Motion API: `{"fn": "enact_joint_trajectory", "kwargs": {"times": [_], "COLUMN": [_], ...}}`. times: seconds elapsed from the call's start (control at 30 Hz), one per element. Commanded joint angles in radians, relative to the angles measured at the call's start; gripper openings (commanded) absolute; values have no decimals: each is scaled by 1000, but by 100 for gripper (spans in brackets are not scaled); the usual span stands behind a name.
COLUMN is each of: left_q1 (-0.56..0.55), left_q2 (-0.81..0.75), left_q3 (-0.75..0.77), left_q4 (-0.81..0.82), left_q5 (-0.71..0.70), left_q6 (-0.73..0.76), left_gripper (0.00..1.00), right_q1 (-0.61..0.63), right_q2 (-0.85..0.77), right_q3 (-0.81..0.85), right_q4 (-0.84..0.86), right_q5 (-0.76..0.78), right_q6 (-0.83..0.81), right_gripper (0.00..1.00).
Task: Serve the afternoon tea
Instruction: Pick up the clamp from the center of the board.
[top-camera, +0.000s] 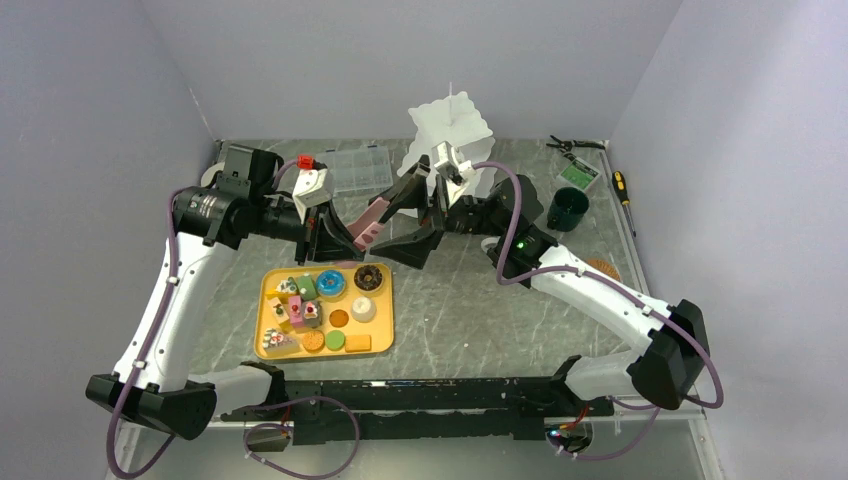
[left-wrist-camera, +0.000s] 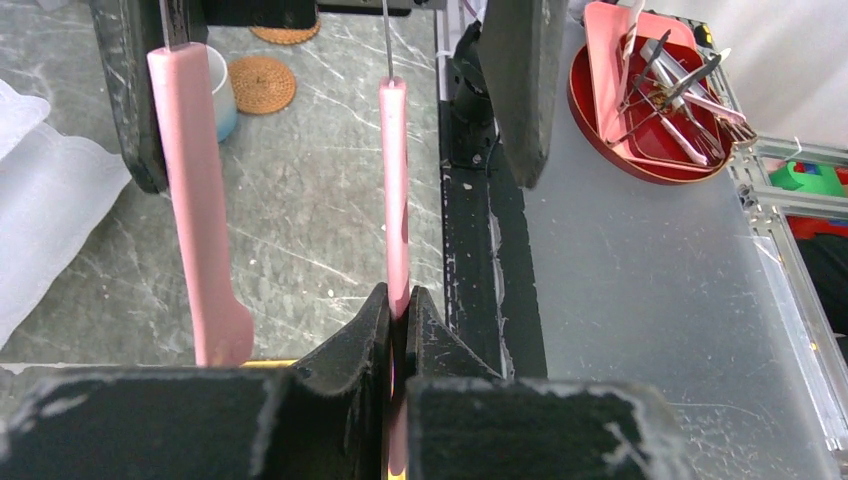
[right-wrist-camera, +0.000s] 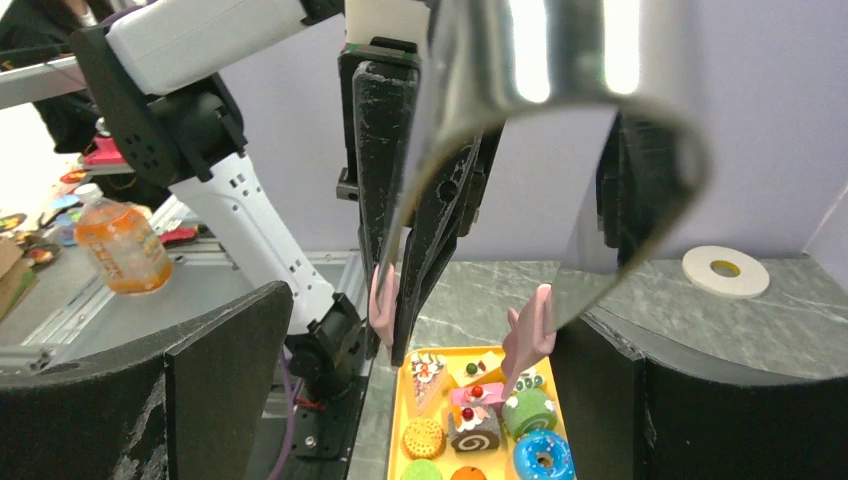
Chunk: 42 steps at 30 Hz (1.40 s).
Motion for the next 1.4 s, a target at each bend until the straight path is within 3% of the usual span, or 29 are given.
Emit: {"fn": "enact_joint_trajectory", "kwargs": {"times": [0.0, 0.4, 0.7, 1.07, 1.37], "left_q1": [-5, -7, -7, -9, -9], "left_q2": [-13, -53, -85, -72, -74], "left_q3": [17, 4, -11, -3, 5], "left_q4": [81, 93, 129, 133, 125], "left_q5": [-5, -65, -101, -77, -87], "left_q6": [-50, 1, 8, -22, -3], "left_gripper": [3, 3, 3, 3, 3], "right_q1": [44, 44, 36, 38, 38], "right_q2": [-1, 36, -11, -12, 24], "right_q3": [71, 133, 147, 91, 141], "right_q4": [-53, -104, -295, -38, -103], "right_q5": [123, 100, 141, 135, 101], "right_q6": [-68, -16, -163, -90, -93], "right_gripper": [100, 94, 99, 100, 96]}}
